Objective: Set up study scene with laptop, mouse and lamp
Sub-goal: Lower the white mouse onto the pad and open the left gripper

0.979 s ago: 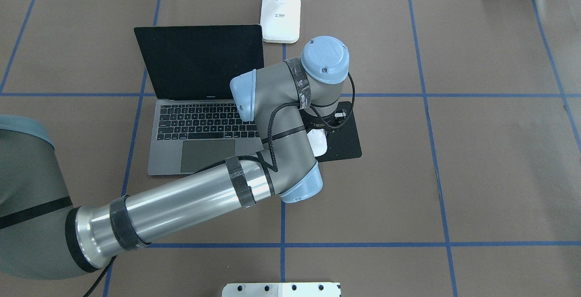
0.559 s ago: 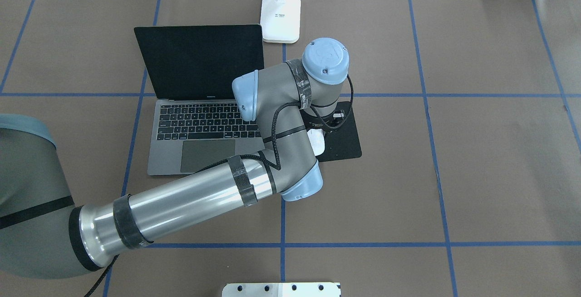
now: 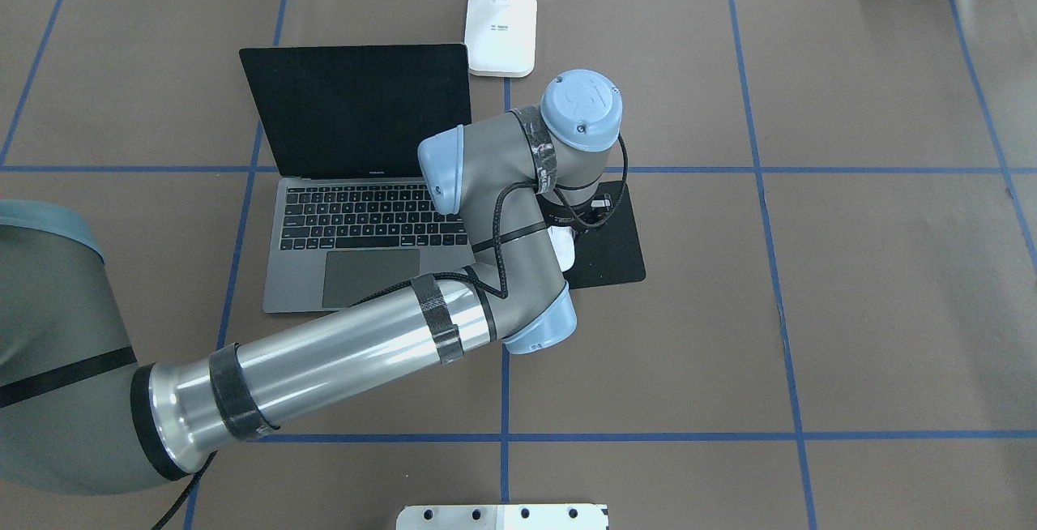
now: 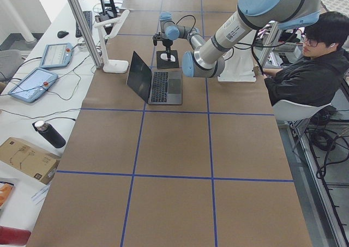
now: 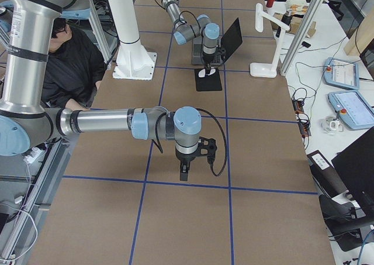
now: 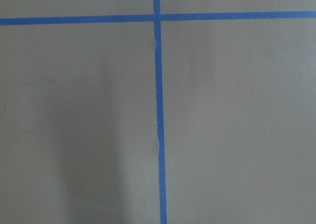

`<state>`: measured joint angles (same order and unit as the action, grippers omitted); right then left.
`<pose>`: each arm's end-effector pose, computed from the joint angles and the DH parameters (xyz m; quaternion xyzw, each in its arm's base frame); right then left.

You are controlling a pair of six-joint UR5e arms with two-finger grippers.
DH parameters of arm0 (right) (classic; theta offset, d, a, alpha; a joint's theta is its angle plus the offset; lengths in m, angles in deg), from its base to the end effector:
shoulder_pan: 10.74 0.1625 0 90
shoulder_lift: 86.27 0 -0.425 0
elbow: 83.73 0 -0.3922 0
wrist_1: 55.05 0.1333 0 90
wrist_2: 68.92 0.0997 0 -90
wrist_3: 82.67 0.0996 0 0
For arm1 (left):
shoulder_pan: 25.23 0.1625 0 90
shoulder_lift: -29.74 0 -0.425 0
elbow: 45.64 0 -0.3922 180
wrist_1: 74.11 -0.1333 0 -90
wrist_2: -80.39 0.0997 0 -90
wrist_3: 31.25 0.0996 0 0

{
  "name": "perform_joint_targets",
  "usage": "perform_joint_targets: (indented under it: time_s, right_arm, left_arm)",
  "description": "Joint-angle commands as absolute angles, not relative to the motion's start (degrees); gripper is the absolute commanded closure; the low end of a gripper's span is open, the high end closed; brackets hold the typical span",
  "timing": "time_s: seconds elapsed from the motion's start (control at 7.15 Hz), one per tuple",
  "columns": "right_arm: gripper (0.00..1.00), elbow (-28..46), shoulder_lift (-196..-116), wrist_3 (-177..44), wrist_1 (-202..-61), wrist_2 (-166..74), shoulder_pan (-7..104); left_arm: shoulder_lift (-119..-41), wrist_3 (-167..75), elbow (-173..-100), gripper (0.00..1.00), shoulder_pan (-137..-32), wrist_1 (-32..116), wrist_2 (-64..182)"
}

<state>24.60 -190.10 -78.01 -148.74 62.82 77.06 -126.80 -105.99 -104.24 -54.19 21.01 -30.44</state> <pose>0.0520 -0.3924 0.6173 -0.0147 -0.3560 0.0175 0.9342 0.6935 -0.4957 0.1126 -0.0299 0.3775 -0.0484 0.9243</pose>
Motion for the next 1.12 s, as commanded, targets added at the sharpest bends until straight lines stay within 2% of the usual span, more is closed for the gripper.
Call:
perform_joint_targets:
  time_s: [0.0,0.14,0.28,0.98]
  right_arm:
    - [0.01,24.38,-190.07,-78.01,-148.74,62.74,77.06]
    - [0.01,24.38,-190.16,-78.01,-148.74,62.74,77.06]
    - [0.01,24.38,-190.16,-78.01,-148.74,62.74,77.06]
    - [0.01,24.38,-190.42,-77.92,-148.66,63.0,77.15]
  left_arm:
    - [-127.14,-106.04,-103.3,0.53,-54.23,22.04,-30.01]
    - [-127.23,-106.04,-103.3,0.16,-54.23,22.12,-29.83]
    - [-127.32,-106.22,-103.3,0.01,-54.23,22.13,-29.48]
    - [-127.41,-106.22,-106.36,0.01,-54.67,21.69,-29.56]
